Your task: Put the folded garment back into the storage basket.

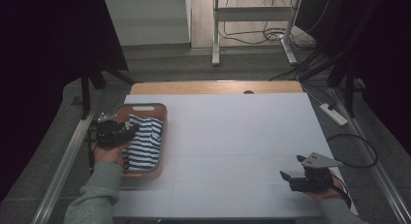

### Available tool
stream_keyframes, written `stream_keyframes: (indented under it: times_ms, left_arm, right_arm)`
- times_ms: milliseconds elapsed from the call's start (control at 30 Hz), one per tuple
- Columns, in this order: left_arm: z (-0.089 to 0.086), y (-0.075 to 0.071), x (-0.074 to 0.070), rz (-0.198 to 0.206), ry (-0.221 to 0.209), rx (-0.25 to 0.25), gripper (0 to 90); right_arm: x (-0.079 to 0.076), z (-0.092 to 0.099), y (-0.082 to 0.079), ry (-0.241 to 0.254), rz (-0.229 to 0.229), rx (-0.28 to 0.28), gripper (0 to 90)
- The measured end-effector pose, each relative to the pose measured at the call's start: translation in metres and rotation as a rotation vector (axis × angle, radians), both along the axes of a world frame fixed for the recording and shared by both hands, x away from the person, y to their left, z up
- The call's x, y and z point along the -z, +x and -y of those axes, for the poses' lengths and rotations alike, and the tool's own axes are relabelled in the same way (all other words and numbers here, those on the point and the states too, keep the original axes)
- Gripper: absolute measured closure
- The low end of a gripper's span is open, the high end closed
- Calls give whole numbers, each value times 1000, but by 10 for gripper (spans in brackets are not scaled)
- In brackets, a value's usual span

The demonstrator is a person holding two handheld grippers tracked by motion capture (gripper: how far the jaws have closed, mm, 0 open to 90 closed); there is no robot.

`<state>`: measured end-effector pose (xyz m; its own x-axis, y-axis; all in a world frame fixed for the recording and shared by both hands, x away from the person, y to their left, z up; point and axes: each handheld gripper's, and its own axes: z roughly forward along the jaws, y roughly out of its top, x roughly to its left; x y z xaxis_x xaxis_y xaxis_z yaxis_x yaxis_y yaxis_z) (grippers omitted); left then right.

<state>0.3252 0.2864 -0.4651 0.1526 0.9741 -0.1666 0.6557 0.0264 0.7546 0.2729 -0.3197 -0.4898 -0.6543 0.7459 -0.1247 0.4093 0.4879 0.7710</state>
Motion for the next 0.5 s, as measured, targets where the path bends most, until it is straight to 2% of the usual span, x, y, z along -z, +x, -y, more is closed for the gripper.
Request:
stream_keyframes:
  times_ms: [67,167,500]
  left_arm:
    - [1,-2,-3,14,-1,-10,254]
    - [3,-5,-7,30,0,2,243]
    - [10,-19,-15,69,-50,129,243]
  right_arm:
    - [0,0,0,-2,1,-2,168]
    - [0,0,0,-2,2,-2,168]
    - [0,-1,0,-5,3,-3,168]
